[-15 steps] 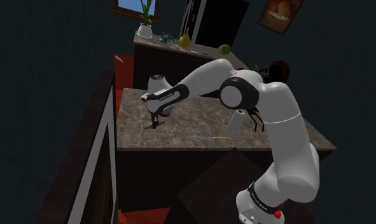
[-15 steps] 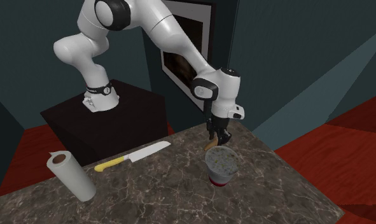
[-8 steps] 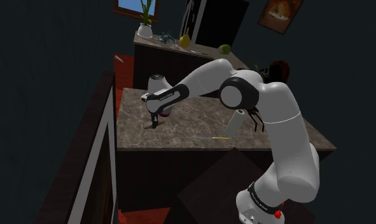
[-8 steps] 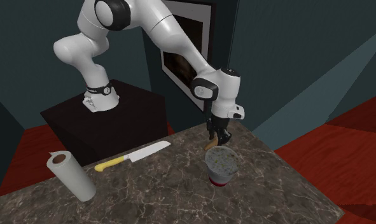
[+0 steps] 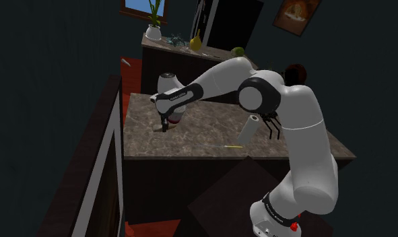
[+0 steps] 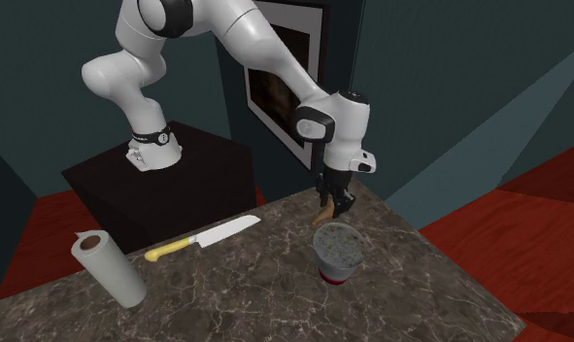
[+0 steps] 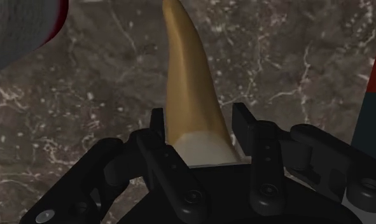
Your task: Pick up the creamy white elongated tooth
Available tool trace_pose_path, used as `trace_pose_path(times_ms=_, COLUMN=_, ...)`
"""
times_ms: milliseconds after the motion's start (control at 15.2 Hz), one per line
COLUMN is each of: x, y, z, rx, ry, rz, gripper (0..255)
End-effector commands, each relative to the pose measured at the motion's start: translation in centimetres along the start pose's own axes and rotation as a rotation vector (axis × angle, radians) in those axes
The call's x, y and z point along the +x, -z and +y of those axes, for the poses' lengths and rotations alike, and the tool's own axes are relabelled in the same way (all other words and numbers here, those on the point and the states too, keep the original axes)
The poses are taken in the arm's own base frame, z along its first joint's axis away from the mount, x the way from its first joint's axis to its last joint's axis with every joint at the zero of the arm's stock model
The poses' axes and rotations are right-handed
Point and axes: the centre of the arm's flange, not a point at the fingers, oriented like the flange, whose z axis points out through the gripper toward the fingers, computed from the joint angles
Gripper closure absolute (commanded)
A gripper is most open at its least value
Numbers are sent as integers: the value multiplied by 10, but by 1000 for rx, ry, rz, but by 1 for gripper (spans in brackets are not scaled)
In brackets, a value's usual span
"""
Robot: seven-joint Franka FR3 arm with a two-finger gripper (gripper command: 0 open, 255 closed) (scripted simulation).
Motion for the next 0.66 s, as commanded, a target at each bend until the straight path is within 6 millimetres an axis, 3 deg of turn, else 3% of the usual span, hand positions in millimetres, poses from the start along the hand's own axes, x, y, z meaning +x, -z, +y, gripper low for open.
trace_pose_path(times_ms=0, x=0, y=9, z=0, rx=0, ry=0, rz=0, gripper=255)
trace_pose_path(times_ms=462, x=-2, y=46, z=1, rx=0, ry=0, rz=0, gripper=255)
trace_pose_path(times_ms=594, x=-2, y=47, z=1, rx=0, ry=0, rz=0, gripper=255)
